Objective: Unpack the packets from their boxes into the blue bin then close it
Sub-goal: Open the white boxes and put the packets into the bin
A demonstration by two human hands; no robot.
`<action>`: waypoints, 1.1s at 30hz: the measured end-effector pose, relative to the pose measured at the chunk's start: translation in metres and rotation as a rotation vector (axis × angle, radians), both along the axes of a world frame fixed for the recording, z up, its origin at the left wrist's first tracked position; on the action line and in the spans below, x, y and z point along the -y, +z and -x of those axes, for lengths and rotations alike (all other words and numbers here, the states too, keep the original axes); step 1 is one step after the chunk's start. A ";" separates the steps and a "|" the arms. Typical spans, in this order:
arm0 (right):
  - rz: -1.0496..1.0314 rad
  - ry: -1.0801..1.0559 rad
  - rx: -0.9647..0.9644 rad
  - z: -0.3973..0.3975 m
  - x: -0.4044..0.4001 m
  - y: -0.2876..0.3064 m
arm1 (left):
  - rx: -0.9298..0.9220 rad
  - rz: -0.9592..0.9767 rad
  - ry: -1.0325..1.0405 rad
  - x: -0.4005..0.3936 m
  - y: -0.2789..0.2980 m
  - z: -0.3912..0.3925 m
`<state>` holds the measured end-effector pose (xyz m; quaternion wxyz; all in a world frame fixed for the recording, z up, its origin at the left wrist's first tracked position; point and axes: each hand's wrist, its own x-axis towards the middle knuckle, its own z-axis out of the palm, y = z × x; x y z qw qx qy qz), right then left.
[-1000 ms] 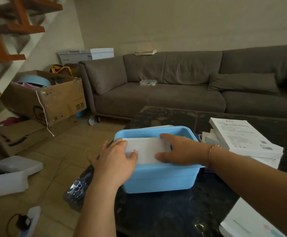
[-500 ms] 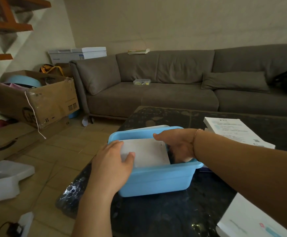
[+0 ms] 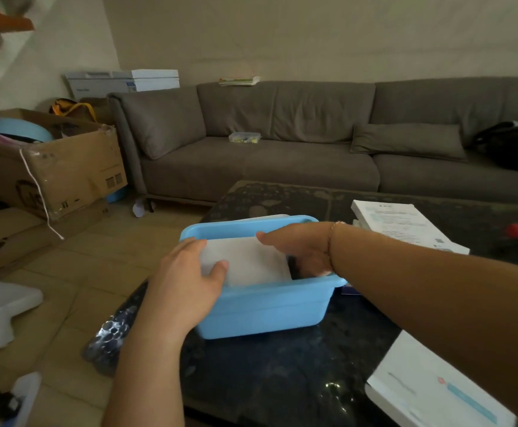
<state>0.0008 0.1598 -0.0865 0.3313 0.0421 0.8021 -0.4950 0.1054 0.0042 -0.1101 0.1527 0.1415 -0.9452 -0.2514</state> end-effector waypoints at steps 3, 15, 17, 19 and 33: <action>-0.188 -0.001 -0.438 -0.018 -0.028 0.017 | -0.161 0.050 -0.006 -0.003 -0.005 0.003; -0.754 0.308 -1.012 -0.207 -0.219 -0.097 | -0.424 -0.049 -0.903 -0.114 -0.034 -0.050; -0.744 0.346 -1.131 -0.207 -0.226 -0.111 | -0.188 -0.039 -1.031 -0.125 -0.036 -0.055; -0.697 0.335 -1.191 -0.206 -0.228 -0.111 | 0.022 -0.002 -1.085 -0.134 -0.033 -0.058; -0.194 -0.505 -1.097 -0.188 -0.228 -0.076 | -0.604 0.003 -1.065 -0.189 -0.069 -0.050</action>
